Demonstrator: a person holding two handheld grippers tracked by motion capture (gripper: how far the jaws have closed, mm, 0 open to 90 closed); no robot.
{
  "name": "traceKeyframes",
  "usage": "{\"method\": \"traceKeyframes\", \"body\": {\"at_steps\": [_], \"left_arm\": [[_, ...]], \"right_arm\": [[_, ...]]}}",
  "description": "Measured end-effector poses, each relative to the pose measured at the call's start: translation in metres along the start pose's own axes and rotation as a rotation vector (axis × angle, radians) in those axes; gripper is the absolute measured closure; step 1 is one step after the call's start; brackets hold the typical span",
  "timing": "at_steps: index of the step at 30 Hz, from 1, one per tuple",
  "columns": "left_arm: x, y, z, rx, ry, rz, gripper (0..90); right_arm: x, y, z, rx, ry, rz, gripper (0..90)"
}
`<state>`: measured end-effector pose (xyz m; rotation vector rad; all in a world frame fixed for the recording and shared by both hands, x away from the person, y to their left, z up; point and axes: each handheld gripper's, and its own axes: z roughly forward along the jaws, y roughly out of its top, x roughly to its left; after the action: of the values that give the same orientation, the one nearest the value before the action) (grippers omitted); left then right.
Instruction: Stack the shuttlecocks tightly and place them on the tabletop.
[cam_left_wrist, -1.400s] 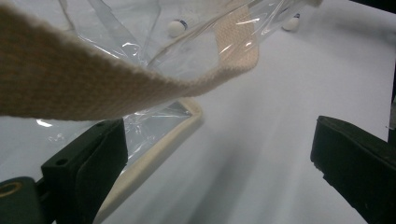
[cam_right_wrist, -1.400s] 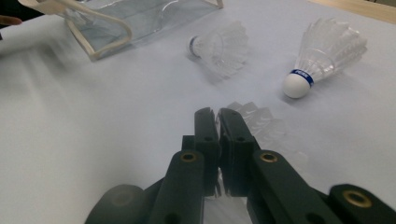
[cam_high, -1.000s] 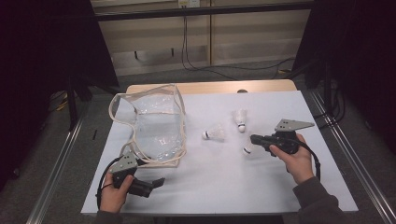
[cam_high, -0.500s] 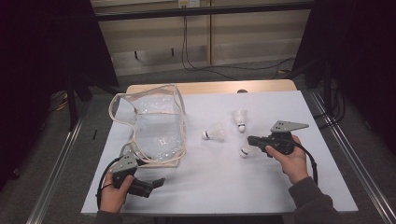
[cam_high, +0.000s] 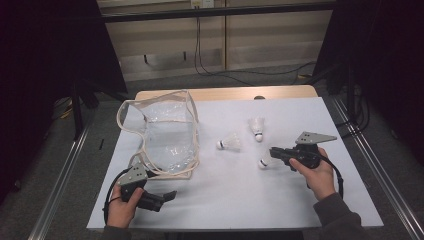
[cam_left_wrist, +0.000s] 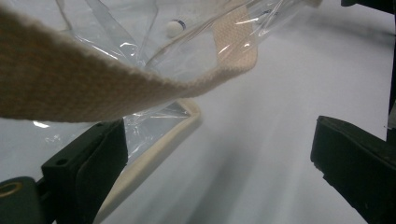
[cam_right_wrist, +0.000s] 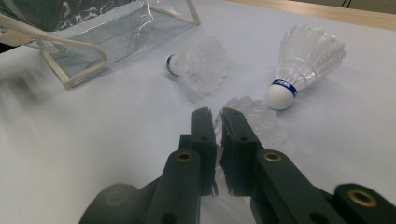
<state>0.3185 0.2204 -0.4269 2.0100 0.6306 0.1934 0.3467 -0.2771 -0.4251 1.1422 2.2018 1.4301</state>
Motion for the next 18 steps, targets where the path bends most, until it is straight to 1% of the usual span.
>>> {"method": "traceKeyframes", "body": {"at_steps": [1,4,12,18], "left_arm": [[0.0000,0.0000,0.0001,-0.001,0.000,0.000,3.9],[-0.0002,0.0002,-0.0001,0.007,0.001,-0.001,3.9],[-0.0005,0.0000,0.0002,0.005,0.002,0.000,3.9],[-0.0003,0.0002,0.0000,0.009,0.001,0.001,4.0]], "right_arm": [[-0.0005,-0.0006,-0.0006,0.000,0.000,0.004,83.3],[-0.0012,-0.0013,-0.0025,0.006,-0.010,-0.006,81.8],[-0.0013,-0.0038,-0.0082,-0.004,-0.021,-0.001,77.8],[-0.0012,-0.0068,-0.0100,0.006,-0.041,-0.009,73.5]]}}
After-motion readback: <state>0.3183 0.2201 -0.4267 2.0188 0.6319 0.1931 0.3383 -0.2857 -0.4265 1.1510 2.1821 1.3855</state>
